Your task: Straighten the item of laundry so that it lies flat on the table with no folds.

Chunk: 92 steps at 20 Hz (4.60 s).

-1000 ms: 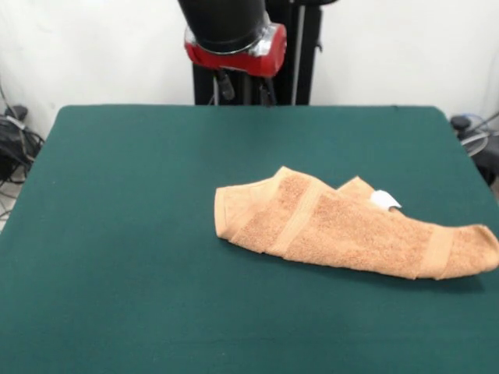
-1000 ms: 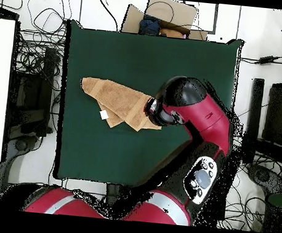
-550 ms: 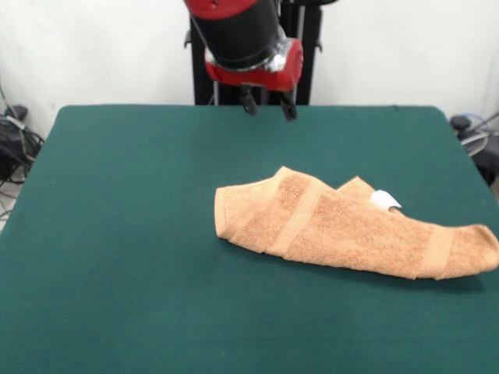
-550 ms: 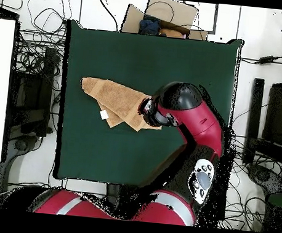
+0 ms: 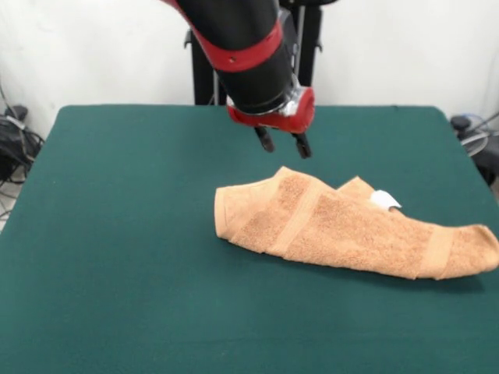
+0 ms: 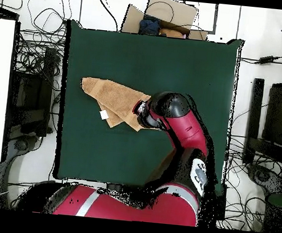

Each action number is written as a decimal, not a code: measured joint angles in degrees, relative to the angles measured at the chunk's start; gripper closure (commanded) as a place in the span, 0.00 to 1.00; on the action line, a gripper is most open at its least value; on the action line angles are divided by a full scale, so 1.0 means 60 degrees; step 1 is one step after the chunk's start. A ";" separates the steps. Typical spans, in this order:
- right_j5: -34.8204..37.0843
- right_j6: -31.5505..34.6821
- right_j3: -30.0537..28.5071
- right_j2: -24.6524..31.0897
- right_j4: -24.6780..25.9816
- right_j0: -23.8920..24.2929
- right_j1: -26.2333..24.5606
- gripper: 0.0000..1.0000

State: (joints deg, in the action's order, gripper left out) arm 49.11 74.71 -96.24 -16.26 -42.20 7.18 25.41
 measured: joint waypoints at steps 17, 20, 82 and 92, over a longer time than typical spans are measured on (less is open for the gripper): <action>-0.1261 0.0000 -0.0184 0.1093 0.0051 0.0608 -0.0738 0.00; -0.1404 0.0000 -0.0059 0.1125 0.0186 0.0618 -0.1079 0.00; -0.0415 0.0000 0.1217 -0.0408 0.1528 -0.0522 -0.1804 0.00; -0.0417 0.0000 0.1225 -0.0414 0.1524 -0.0526 -0.2199 0.00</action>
State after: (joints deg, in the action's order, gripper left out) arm 46.61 74.71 -88.89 -18.74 -33.06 4.03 12.22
